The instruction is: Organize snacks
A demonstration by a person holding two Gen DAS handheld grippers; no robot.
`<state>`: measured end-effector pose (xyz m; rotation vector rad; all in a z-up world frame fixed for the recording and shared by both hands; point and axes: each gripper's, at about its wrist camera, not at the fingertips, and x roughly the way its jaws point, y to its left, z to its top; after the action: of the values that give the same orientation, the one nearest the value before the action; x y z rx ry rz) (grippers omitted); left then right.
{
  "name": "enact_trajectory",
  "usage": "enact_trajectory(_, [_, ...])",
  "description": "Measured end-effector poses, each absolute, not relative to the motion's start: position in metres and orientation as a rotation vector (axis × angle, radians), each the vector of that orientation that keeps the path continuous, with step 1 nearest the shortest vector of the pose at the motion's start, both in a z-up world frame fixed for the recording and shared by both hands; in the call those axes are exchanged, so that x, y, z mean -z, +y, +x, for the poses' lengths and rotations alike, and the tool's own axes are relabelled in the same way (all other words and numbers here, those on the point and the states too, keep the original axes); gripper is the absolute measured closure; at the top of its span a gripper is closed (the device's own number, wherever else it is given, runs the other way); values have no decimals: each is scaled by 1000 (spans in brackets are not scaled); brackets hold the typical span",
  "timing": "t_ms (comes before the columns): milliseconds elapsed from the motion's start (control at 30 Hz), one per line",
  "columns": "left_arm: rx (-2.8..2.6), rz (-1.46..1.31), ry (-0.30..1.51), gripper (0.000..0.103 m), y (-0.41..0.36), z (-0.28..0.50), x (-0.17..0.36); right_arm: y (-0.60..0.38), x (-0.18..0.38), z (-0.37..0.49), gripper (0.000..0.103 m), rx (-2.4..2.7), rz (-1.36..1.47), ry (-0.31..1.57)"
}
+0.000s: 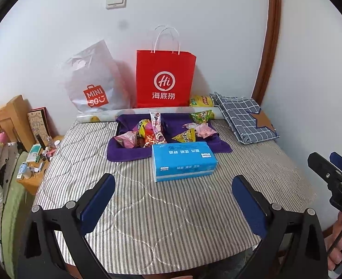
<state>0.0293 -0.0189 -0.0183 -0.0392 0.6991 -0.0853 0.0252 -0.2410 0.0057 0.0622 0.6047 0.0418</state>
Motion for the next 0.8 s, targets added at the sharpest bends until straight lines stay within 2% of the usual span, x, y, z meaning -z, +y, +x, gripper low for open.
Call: enact_trajectory(800, [97, -59, 685, 3, -17, 18, 16, -235, -9, 14, 3, -22, 33, 587])
